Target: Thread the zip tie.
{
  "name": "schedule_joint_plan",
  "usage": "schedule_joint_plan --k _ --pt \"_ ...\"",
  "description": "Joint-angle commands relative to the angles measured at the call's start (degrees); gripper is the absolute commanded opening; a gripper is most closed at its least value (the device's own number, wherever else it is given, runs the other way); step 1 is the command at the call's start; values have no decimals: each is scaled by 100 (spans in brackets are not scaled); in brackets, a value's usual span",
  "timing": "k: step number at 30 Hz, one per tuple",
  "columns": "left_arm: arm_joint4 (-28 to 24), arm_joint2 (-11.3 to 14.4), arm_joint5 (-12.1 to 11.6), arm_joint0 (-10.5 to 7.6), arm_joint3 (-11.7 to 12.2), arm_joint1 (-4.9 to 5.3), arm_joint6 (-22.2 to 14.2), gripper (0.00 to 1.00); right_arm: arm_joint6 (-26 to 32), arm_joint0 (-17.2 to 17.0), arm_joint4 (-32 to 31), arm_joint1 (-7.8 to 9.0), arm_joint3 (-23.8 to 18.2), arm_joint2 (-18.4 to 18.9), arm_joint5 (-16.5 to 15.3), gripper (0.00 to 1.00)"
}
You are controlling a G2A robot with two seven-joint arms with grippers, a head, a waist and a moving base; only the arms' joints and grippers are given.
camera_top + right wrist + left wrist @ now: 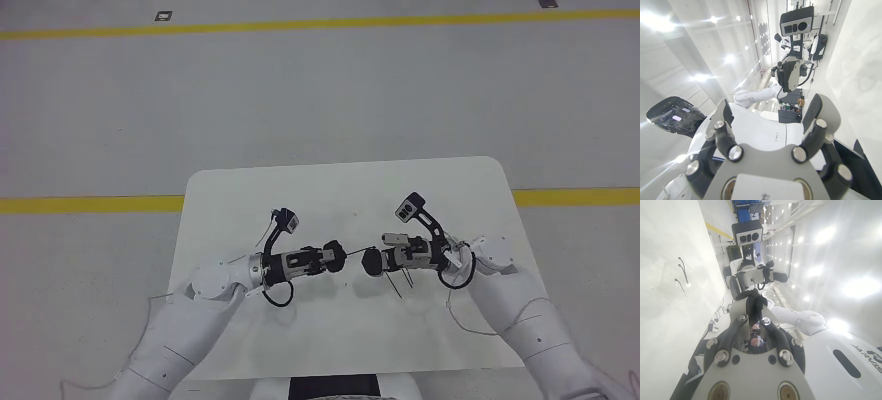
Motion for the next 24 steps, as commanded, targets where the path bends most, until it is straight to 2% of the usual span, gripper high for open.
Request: schedule_joint_plan --k 1,10,19,20,21,23,24 --pt "0 0 0 0 0 0 0 0 0 -1 5 -1 3 4 3 100" --pt "0 0 0 0 0 0 0 0 -206 -42 -42 -9 0 -15 37 100" --pt "0 0 0 0 0 0 0 0 0 -8 150 15 256 124 -185 100" --pt "0 0 0 0 0 0 0 0 0 -8 157 20 256 120 -209 89" --pt "0 0 0 0 0 0 0 0 0 -8 157 26 260 113 -234 82" --pt "0 0 0 0 0 0 0 0 0 -4 163 35 267 81 -242 55" --pt "0 0 0 0 0 0 0 0 0 3 168 39 277 65 -251 48"
